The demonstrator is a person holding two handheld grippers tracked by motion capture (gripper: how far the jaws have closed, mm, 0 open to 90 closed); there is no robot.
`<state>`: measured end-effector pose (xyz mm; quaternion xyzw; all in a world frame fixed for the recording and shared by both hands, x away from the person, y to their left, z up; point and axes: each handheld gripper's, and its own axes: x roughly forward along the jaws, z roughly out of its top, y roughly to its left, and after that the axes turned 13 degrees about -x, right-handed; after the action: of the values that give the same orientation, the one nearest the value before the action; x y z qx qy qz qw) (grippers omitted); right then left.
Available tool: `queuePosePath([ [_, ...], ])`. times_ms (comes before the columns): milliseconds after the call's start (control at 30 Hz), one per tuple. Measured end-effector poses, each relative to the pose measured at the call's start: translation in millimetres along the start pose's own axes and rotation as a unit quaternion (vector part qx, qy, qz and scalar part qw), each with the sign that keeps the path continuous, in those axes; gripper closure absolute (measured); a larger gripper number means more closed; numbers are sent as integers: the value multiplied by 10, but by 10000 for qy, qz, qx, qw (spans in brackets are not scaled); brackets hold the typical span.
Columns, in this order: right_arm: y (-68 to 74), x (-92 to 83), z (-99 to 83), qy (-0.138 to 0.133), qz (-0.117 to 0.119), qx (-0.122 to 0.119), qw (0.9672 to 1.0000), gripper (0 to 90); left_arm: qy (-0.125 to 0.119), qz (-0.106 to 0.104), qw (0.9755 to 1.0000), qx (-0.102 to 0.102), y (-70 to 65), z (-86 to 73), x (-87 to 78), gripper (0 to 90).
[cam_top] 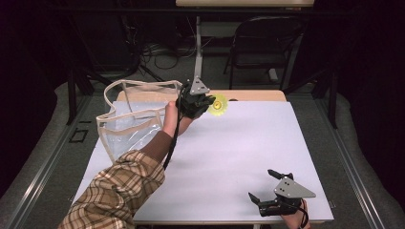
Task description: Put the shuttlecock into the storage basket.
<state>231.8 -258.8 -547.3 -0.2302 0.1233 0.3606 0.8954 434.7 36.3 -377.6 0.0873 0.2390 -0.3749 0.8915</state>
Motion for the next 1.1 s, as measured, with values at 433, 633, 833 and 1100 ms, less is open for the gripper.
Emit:
queuePosePath([
  [433, 4, 12, 1, 38, 11, -28, 10000, 0, -157, 110, 9998, -17, 165, 319, -122, 890],
  [633, 5, 8, 2, 31, 5, -31, 10000, 0, -203, 183, 9996, -83, 257, 382, -177, 890],
  [833, 8, 7, 4, 24, 7, -36, 10000, 0, -251, 254, 9992, -153, 346, 418, -240, 890],
  [1100, 11, 3, 9, 13, 26, -56, 10000, 0, -310, 342, 9987, -212, 435, 439, -324, 892],
])
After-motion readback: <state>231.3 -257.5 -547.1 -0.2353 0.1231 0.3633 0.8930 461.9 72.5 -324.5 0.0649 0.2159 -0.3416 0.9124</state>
